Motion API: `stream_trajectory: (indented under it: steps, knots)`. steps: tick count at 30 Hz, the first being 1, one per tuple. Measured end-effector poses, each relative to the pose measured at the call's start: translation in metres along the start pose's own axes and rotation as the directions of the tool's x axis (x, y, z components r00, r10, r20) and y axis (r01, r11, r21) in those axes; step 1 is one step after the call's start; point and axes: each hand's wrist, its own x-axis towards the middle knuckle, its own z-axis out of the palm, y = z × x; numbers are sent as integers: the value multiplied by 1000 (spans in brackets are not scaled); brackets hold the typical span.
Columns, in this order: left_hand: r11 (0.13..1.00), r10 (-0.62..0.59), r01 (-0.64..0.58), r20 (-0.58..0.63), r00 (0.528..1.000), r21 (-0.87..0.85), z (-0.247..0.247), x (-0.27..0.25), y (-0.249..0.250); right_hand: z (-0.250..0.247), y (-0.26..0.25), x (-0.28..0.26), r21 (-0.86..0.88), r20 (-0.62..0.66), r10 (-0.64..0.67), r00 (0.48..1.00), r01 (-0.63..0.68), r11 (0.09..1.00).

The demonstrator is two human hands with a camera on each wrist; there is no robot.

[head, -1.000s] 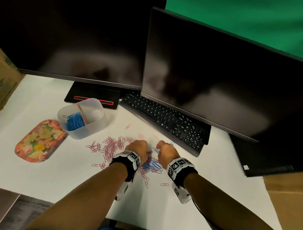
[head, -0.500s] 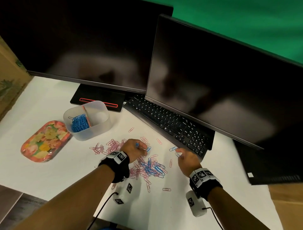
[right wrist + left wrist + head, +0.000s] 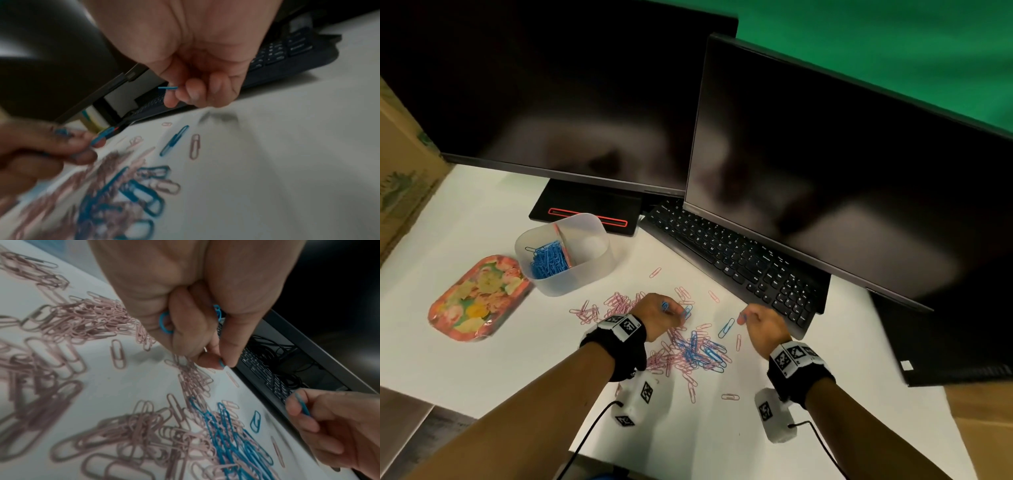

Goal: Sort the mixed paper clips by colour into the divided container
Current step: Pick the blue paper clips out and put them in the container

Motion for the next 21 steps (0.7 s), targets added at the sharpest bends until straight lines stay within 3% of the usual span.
stream_trajectory:
  steps: [3, 7, 9, 12, 17, 21]
  knots:
    - [998, -57, 57, -1, 998, -18, 0, -4, 4, -2, -7, 6, 38, 18, -2, 1000, 1, 999]
    - [986, -100, 98, -11, 995, -135, -4, -7, 3, 1, -11, 4, -300, 134, -169, 976, 203, 932]
    - [981, -104, 97, -31, 994, -166, -7, -10, 4, 1, -6, 6, -345, 145, -246, 958, 282, 895]
    - [958, -123, 109, -38, 992, -266, -13, -17, 6, -3, 6, 10, -359, 110, -250, 962, 273, 892]
    - [877, -208, 178, -17, 978, -447, -14, -14, -7, 1, 6, 10, -531, 292, -319, 902, 431, 730]
    - [801, -221, 201, 34, 975, -564, -12, -15, -7, 7, -5, 16, -570, 283, -377, 882, 471, 673]
